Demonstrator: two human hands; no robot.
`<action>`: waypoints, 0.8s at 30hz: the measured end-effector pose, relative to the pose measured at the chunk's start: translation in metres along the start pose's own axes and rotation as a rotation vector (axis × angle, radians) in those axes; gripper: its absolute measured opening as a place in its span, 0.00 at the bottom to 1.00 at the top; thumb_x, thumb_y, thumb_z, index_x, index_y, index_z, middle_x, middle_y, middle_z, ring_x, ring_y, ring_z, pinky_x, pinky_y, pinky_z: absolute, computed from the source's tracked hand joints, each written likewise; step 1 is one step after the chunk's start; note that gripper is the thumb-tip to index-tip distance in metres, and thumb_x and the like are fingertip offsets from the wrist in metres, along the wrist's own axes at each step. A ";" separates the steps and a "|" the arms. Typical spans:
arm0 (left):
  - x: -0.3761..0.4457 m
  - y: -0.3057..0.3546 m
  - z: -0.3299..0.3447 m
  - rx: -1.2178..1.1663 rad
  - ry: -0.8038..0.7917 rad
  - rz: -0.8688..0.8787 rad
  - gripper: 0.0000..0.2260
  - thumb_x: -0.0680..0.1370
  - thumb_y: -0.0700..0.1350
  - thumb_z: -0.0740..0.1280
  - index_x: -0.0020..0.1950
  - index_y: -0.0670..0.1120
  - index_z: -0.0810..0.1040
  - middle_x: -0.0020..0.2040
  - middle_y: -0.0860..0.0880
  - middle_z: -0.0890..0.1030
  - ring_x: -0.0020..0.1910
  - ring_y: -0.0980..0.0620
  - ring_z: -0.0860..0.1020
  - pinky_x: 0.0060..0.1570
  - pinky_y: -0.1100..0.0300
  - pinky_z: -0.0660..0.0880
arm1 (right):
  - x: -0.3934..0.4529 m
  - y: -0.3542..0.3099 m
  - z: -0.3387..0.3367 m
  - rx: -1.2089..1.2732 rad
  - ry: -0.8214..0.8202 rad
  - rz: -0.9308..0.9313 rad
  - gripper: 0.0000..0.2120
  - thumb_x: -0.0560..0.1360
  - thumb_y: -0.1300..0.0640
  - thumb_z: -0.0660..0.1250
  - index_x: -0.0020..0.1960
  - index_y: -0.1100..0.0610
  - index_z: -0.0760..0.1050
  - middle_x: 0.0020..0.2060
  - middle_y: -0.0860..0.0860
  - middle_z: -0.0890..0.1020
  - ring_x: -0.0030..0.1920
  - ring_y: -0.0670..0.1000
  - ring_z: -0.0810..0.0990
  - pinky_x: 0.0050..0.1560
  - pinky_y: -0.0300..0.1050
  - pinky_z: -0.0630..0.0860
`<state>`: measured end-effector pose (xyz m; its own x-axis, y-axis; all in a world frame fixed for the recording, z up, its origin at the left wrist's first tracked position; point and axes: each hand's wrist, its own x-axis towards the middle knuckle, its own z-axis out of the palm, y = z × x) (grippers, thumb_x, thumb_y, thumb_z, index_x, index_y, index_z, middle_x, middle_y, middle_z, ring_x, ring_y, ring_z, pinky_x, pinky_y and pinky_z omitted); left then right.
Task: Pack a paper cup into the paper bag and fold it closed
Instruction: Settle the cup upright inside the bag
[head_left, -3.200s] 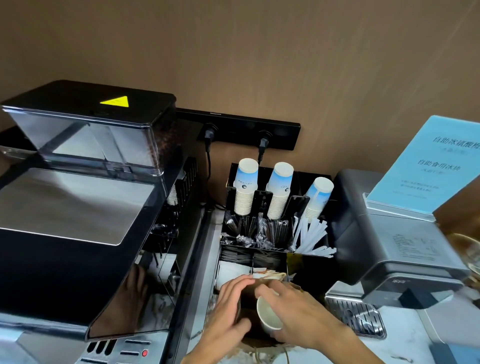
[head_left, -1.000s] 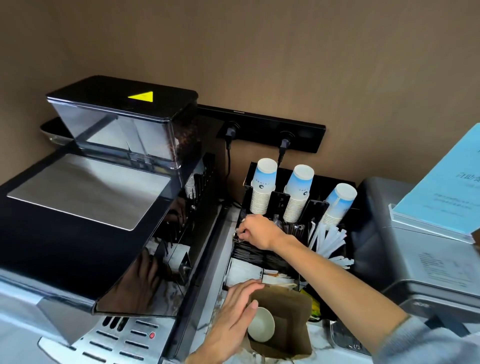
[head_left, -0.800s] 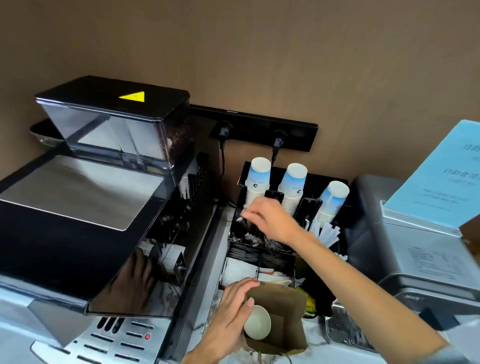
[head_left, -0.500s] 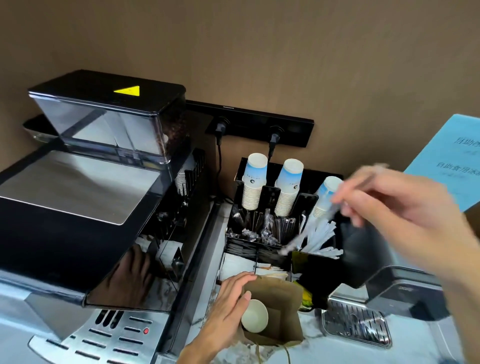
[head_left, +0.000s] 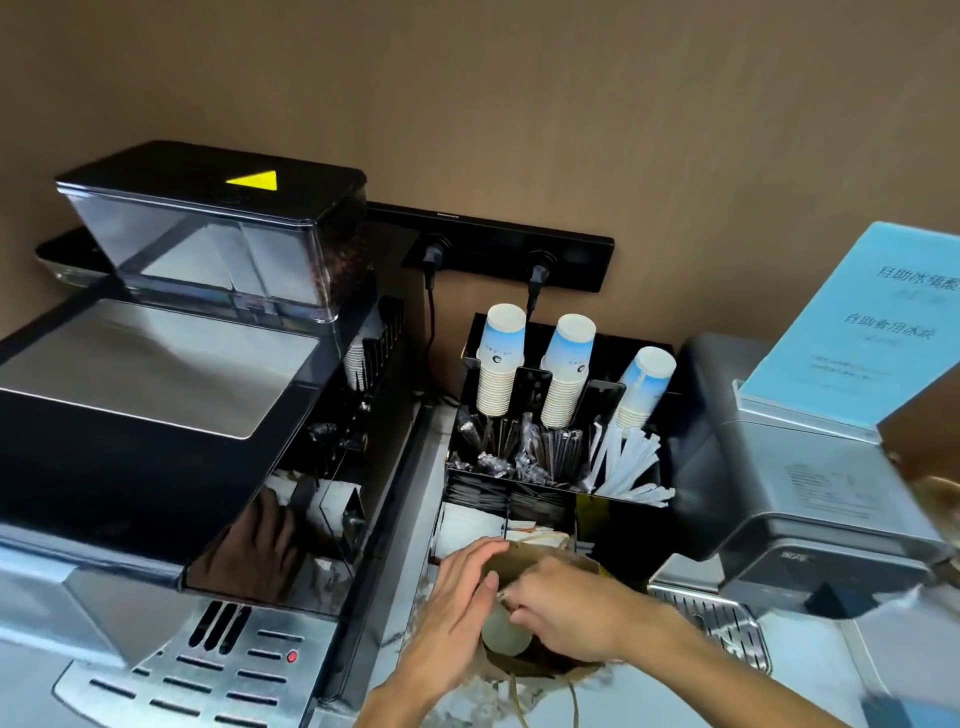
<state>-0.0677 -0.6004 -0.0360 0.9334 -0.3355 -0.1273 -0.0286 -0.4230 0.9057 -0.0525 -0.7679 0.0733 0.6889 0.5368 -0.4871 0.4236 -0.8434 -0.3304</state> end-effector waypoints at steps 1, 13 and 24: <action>0.000 0.000 0.000 0.003 -0.002 -0.001 0.17 0.84 0.56 0.50 0.70 0.73 0.63 0.71 0.67 0.66 0.72 0.71 0.60 0.66 0.69 0.60 | 0.007 0.001 0.008 -0.019 -0.035 0.029 0.11 0.81 0.58 0.59 0.43 0.62 0.74 0.38 0.58 0.75 0.38 0.60 0.76 0.38 0.52 0.74; -0.002 0.000 0.007 0.038 0.006 0.037 0.17 0.84 0.59 0.48 0.71 0.74 0.61 0.69 0.76 0.62 0.74 0.72 0.57 0.65 0.71 0.58 | 0.056 -0.002 0.056 -0.097 -0.305 0.161 0.11 0.79 0.64 0.62 0.59 0.66 0.76 0.58 0.64 0.79 0.55 0.65 0.79 0.48 0.51 0.70; -0.002 0.002 0.014 0.024 0.006 0.064 0.18 0.84 0.60 0.47 0.73 0.72 0.60 0.69 0.78 0.60 0.76 0.70 0.56 0.70 0.68 0.54 | 0.047 -0.036 0.058 -0.014 -0.082 0.742 0.20 0.78 0.77 0.44 0.62 0.63 0.66 0.56 0.52 0.71 0.65 0.43 0.74 0.53 0.24 0.71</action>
<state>-0.0743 -0.6121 -0.0396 0.9315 -0.3575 -0.0668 -0.0970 -0.4213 0.9017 -0.0697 -0.7113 0.0151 0.7506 -0.1746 -0.6372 -0.1282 -0.9846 0.1187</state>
